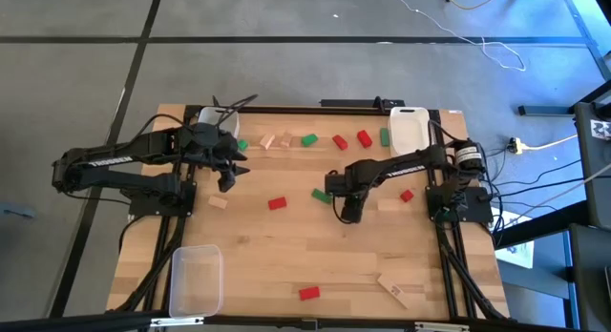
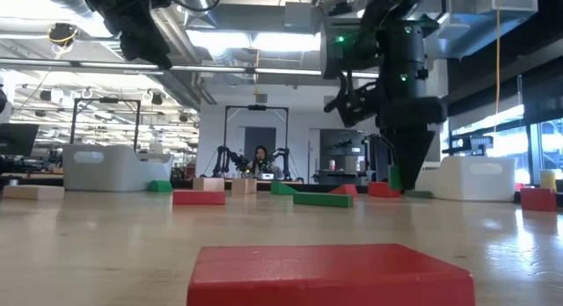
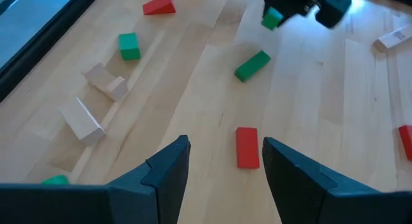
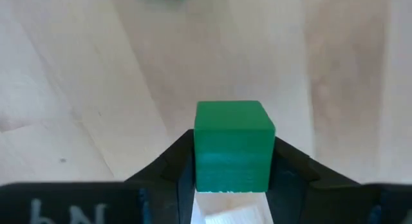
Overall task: Sort & place blocks by color
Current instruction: Put the green block into the white bin
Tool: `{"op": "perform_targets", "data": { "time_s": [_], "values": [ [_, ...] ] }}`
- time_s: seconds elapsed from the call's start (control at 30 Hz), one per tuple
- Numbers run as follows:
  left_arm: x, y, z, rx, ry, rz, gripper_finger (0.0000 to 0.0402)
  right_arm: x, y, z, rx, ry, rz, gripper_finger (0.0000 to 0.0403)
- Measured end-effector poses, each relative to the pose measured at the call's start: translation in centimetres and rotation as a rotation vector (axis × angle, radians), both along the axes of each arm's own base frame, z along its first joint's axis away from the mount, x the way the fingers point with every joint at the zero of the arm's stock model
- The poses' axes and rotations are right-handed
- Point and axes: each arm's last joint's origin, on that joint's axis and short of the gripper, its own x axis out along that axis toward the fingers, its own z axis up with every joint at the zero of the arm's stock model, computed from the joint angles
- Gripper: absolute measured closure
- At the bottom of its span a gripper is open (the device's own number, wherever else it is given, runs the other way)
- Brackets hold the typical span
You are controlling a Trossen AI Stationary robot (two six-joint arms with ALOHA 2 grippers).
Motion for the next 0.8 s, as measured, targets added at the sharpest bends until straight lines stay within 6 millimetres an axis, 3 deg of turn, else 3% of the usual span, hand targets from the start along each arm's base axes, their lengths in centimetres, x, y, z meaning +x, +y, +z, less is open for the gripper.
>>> {"op": "perform_targets", "data": {
  "time_s": [0.43,0.8],
  "values": [
    [0.0,-0.2,0.0,0.002,-0.002,-0.093,0.0213,-0.1,-4.0,5.2,-0.059,0.028,-0.246,0.0271],
    [0.0,-0.2,0.0,0.045,0.006,-0.126,0.0213,-4.1,-10.6,9.0,-0.139,0.007,-0.601,0.0271]
  ]
}}
